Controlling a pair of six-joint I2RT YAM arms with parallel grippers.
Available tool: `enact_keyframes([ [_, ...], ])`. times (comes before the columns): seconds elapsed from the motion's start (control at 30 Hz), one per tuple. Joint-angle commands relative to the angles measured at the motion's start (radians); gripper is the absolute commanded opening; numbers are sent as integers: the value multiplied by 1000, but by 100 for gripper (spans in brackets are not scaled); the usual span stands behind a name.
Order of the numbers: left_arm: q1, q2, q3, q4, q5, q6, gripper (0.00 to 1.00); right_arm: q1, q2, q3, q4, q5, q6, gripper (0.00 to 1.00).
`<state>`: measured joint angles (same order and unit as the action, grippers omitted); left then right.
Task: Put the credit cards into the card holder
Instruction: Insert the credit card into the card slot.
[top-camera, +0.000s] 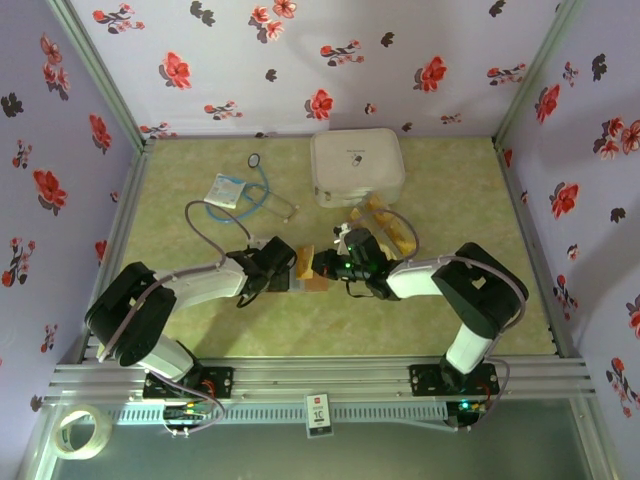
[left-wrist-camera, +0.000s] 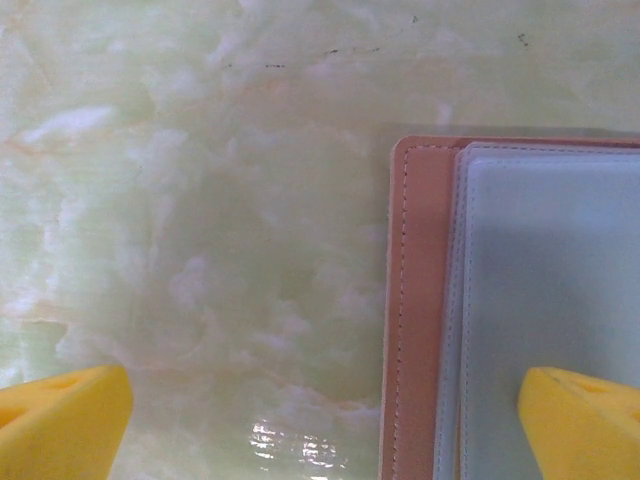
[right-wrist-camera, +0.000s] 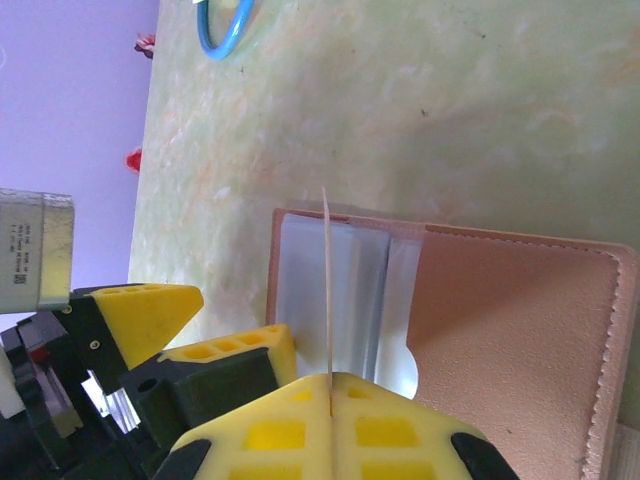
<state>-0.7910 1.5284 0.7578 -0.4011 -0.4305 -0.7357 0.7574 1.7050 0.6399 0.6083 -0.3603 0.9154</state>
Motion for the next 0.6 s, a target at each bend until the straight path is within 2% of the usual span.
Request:
enact_keyframes([
  [0.0,10,5,-29,-61,-21,-15,100,-1,21,-18,75,-1,27,0],
  [0.57,10,4,-34,-59,-21,-17,100,5,85,-43,160,-11,60,0],
])
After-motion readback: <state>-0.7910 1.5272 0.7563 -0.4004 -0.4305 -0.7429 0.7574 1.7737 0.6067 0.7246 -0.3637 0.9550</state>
